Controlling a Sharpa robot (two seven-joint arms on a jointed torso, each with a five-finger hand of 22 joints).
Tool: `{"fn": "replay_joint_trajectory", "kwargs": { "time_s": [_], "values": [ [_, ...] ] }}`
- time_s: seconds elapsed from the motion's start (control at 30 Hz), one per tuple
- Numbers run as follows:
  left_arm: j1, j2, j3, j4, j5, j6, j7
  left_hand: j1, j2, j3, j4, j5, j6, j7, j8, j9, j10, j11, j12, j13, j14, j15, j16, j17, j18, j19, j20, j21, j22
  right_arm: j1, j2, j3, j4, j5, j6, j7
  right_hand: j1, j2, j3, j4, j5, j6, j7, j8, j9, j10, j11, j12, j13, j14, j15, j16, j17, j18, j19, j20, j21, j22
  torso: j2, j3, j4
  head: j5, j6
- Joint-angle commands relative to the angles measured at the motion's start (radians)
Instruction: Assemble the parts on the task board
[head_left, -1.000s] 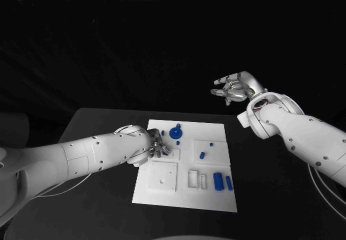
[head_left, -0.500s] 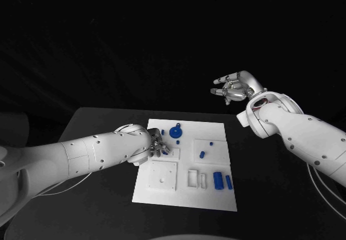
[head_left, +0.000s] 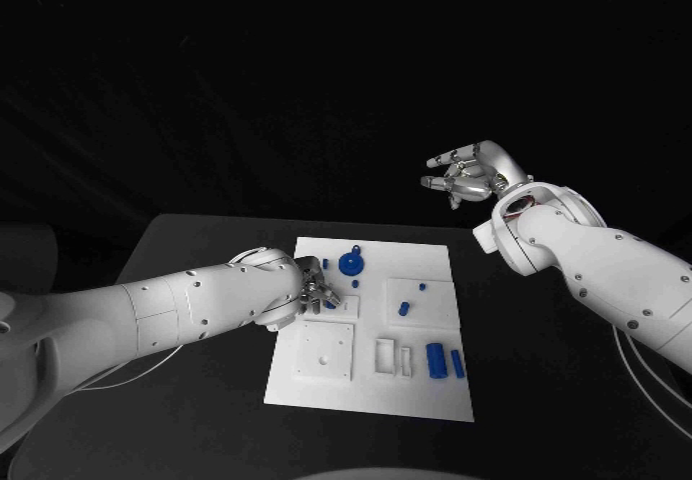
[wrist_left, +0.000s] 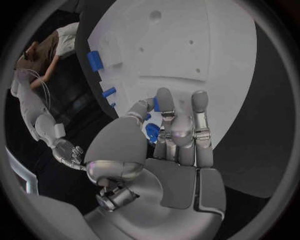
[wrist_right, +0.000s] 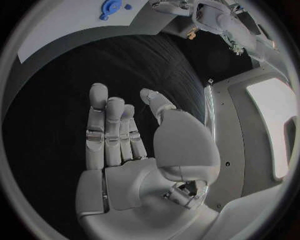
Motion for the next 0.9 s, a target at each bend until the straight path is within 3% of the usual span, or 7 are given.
{"fn": "replay_joint_trajectory", "kwargs": {
  "time_s": [0.03, 0.5, 0.57, 0.9],
  "values": [
    [-0.005, 0.002, -0.004, -0.002, -0.009, 0.014, -0.013, 0.000, 0.015, 0.042, -0.050, 0.003, 0.182, -0.118, 0.005, 0.109, 0.040, -0.018, 0.010, -0.003, 0.008, -0.002, 0.007, 0.005, -0.002, 0.001, 0.003, 0.009, 0.019, 0.000, 0.001, 0.000, 0.000, -0.010, 0.009, 0.003, -0.004, 0.004, 0.006, -0.002, 0.006, 0.009, -0.001, -0.003, 0.000, -0.003, -0.004, -0.002, 0.000, -0.004, -0.001, 0.001, -0.001, 0.015, 0.028, -0.007, -0.006, 0.001, 0.000, -0.0002, 0.0000, 0.000, 0.000],
    [-0.005, 0.009, -0.003, -0.013, -0.010, 0.027, -0.013, -0.002, 0.022, 0.042, -0.054, -0.004, 0.187, -0.120, 0.006, 0.127, 0.040, -0.019, 0.024, -0.009, 0.013, -0.002, 0.015, 0.022, 0.000, 0.000, 0.004, 0.017, 0.019, -0.002, 0.004, 0.000, -0.003, -0.014, 0.012, 0.002, -0.005, 0.003, 0.010, -0.004, 0.013, 0.009, 0.000, -0.003, 0.000, -0.003, -0.004, -0.003, 0.000, -0.004, -0.001, 0.000, -0.001, 0.015, 0.028, -0.007, -0.009, 0.003, 0.001, 0.0007, -0.0001, -0.001, -0.004],
    [-0.005, 0.010, -0.003, -0.016, -0.010, 0.030, -0.012, -0.004, 0.030, 0.034, -0.048, -0.037, 0.191, -0.121, 0.007, 0.132, 0.040, -0.019, 0.028, -0.015, 0.013, 0.000, 0.018, 0.029, 0.001, -0.003, 0.009, 0.017, 0.019, -0.002, 0.004, 0.000, -0.004, -0.014, 0.013, 0.002, -0.006, 0.003, 0.012, -0.004, 0.015, 0.009, 0.000, -0.003, 0.000, -0.003, -0.004, -0.003, 0.000, -0.004, -0.001, 0.000, -0.001, 0.015, 0.028, -0.007, -0.010, 0.004, 0.000, 0.0012, 0.0002, -0.001, -0.005],
    [-0.005, 0.024, -0.003, -0.031, -0.010, 0.067, -0.019, 0.018, 0.026, 0.023, -0.045, -0.045, 0.185, -0.119, 0.004, 0.132, 0.040, -0.018, 0.031, -0.037, 0.010, 0.001, 0.010, 0.021, 0.006, -0.007, 0.013, 0.020, 0.018, -0.004, 0.007, 0.000, -0.007, -0.014, 0.015, 0.002, -0.007, 0.003, 0.013, -0.005, 0.017, 0.009, 0.000, -0.003, 0.000, -0.003, -0.004, -0.003, 0.000, -0.004, -0.001, 0.000, -0.001, 0.015, 0.028, -0.007, -0.011, 0.004, 0.000, 0.0012, -0.0010, -0.002, -0.009]
  ]
}}
